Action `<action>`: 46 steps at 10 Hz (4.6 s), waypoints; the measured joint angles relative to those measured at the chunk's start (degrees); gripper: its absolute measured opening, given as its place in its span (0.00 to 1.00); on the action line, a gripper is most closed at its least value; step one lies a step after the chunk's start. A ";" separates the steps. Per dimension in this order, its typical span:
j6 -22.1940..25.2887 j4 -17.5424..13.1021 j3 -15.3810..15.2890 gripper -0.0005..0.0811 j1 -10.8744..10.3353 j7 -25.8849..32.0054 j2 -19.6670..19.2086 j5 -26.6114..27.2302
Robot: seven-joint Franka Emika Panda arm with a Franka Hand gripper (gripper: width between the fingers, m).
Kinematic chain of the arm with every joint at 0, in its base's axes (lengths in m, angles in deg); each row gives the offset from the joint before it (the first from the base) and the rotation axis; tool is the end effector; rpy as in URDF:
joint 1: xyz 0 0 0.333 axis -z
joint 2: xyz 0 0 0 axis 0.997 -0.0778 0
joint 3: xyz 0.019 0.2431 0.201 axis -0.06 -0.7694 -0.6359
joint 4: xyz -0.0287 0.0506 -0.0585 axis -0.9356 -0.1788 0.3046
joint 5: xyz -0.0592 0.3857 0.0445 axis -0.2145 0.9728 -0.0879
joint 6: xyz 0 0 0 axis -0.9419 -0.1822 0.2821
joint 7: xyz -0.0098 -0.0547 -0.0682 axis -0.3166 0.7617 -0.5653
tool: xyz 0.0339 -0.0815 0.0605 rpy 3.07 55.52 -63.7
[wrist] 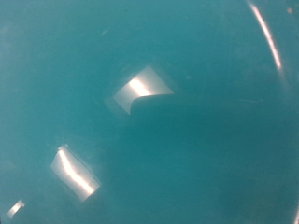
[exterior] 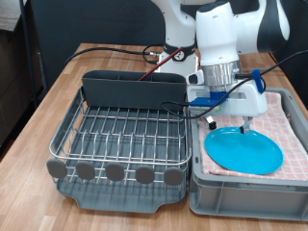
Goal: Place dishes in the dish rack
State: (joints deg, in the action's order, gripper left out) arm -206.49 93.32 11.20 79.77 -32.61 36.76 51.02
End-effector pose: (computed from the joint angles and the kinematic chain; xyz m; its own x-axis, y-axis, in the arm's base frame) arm 0.4864 0.0948 0.2302 0.0926 -0.9761 -0.1967 -0.9343 -0.0168 -0.3561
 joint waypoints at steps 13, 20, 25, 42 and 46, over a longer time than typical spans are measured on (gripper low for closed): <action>-2.12 -1.75 -5.83 0.08 5.20 5.90 -1.89 6.19; -2.00 -1.12 -2.22 0.08 2.74 2.20 -1.35 1.63; 1.33 0.38 4.27 0.04 -1.33 -5.72 2.33 -7.29; 34.16 0.14 15.09 0.03 -2.63 -40.98 21.90 -54.20; 42.96 -2.18 15.45 0.03 -1.85 -40.64 24.22 -58.49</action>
State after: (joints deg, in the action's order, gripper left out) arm -163.53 91.13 26.64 77.92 -73.25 60.98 -7.47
